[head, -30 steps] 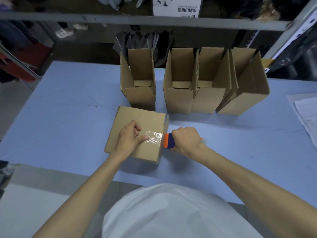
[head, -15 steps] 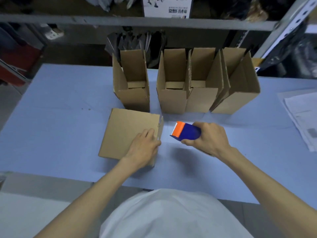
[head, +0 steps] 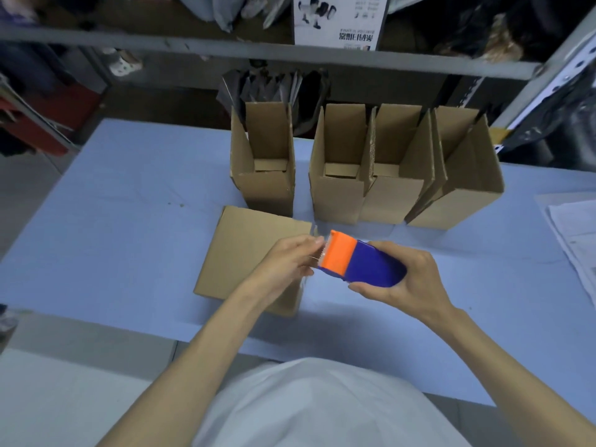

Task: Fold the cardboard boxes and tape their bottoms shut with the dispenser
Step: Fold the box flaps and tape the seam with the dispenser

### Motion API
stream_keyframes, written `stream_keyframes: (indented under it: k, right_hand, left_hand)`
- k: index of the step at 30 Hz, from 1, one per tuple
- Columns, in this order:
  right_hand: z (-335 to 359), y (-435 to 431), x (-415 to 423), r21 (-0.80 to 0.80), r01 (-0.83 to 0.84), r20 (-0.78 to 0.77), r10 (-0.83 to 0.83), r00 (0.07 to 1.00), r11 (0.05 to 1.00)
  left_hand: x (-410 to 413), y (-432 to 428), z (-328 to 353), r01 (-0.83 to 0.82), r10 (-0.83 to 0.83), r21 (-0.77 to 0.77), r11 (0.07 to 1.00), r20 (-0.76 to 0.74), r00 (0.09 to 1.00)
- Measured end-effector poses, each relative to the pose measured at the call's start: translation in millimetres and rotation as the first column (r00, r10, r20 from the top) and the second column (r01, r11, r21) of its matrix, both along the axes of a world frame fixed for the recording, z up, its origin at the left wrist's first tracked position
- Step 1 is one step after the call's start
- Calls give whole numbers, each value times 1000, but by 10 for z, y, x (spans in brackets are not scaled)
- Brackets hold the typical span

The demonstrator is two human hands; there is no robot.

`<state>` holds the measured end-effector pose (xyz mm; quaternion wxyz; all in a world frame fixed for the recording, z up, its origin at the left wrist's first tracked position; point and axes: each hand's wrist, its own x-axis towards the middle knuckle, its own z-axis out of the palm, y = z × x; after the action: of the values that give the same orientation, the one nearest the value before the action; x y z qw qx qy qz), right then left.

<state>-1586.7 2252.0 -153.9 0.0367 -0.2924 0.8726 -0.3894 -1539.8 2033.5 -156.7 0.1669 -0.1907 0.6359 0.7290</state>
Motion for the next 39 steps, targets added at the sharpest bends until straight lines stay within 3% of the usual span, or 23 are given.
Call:
stream_keyframes:
  k: [8,11,15,21,33,39]
  right_hand:
    - [103,-23,5,-78,-2,61,7,998,997]
    - [106,-6,-9,-59,-22,62,26,998,998]
    - [62,-32,-10,35,-42,26,41,999,998]
    - [-14,-173,-17,127,-84,28,81,996,988]
    - [-61,133,-63,314,-39,60,21,998,949]
    - [-166,217,-106,371,15,52,-37,998,929]
  left_hand:
    - [-43,-50,105,-41,20,190,981,113,993]
    - [-32,-69,112,55,-51,-56,997,70,996]
    - [-27,-59,62,-9,7,-322,947,-8,1000]
    - [-16,-107,-93,-63,23,-672,738,-69,997]
    - [29,-498,-288,-156,143,-767,622,-85,986]
    - [-5,-573,-335,-37,57,-780,624,-2,998]
